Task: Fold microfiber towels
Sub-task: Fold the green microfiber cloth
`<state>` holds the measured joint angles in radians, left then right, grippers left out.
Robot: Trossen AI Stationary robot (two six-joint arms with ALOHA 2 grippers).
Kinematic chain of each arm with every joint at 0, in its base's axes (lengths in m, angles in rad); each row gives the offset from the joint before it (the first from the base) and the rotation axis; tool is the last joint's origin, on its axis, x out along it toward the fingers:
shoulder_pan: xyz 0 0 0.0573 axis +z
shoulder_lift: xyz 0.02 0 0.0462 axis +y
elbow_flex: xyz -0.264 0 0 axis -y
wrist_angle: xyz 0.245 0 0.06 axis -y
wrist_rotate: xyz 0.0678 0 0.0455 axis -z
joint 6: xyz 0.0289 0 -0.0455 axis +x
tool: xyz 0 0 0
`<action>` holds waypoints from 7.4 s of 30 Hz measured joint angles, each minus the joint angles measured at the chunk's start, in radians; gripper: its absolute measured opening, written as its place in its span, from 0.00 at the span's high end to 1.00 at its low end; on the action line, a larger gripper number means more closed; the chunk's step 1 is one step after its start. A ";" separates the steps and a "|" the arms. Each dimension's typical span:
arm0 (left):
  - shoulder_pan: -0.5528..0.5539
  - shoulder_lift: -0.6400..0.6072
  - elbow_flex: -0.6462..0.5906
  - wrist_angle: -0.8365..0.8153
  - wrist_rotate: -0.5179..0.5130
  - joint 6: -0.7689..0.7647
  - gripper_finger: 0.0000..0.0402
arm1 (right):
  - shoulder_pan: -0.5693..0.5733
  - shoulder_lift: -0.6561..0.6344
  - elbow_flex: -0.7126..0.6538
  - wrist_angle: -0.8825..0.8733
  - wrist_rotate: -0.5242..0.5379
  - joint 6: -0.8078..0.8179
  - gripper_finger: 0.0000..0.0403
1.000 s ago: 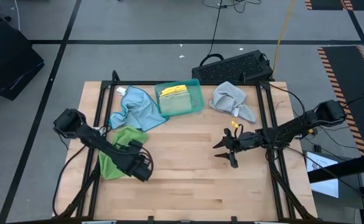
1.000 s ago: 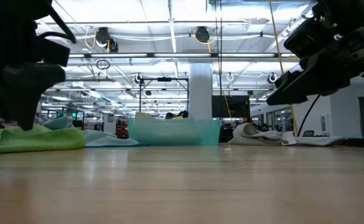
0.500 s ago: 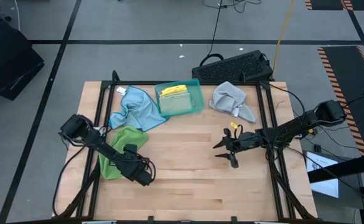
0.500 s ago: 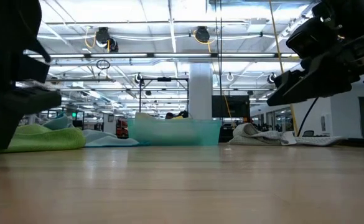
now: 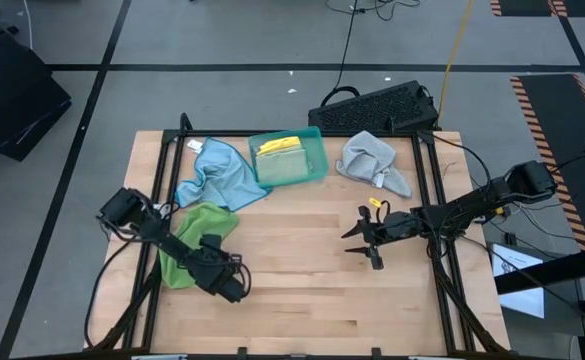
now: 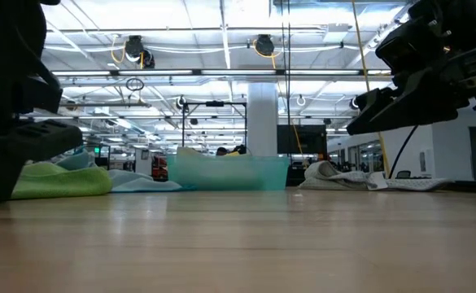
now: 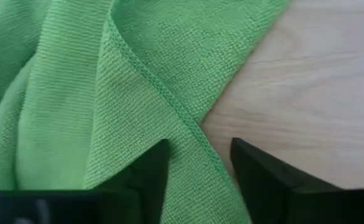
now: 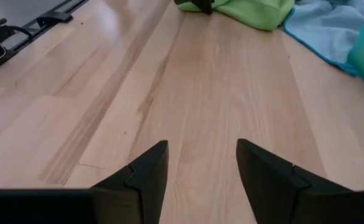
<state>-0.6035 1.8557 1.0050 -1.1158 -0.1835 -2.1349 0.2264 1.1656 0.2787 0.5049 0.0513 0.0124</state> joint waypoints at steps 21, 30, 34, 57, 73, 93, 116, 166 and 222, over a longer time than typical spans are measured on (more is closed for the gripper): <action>-0.033 0.007 0.215 0.052 -0.289 0.345 0.99 | -0.003 0.000 0.000 0.008 0.003 0.045 0.55; -0.022 0.006 0.429 0.247 -0.585 0.958 0.99 | 0.000 0.007 0.000 0.108 0.004 0.021 0.55; -0.020 0.004 0.446 0.575 -0.621 1.419 0.99 | 0.011 0.041 0.000 0.142 0.005 0.014 0.55; 0.017 0.045 0.285 0.826 -0.502 1.553 0.96 | 0.073 0.337 0.006 0.320 -0.205 -0.045 0.33; 0.044 0.045 0.285 0.835 -0.502 1.580 0.98 | 0.202 0.389 0.053 0.276 -0.047 -0.320 0.46; 0.162 0.051 0.286 0.836 -0.535 1.497 0.89 | 0.178 0.557 0.170 0.196 0.062 -0.360 0.59; 0.110 0.054 0.174 0.983 -0.506 1.236 0.49 | 0.148 0.302 0.165 -0.154 0.172 -0.171 0.99; 0.166 0.087 0.132 1.085 -0.273 1.226 0.98 | 0.155 0.234 0.166 -0.214 0.154 -0.077 0.99; 0.043 0.056 0.134 0.913 -0.205 0.757 0.67 | 0.122 0.234 0.166 -0.092 0.160 -0.017 0.99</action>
<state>-0.5603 1.9118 1.1385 -0.2023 -0.3881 -1.3780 0.3485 1.3998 0.4442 0.4130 0.2111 -0.0044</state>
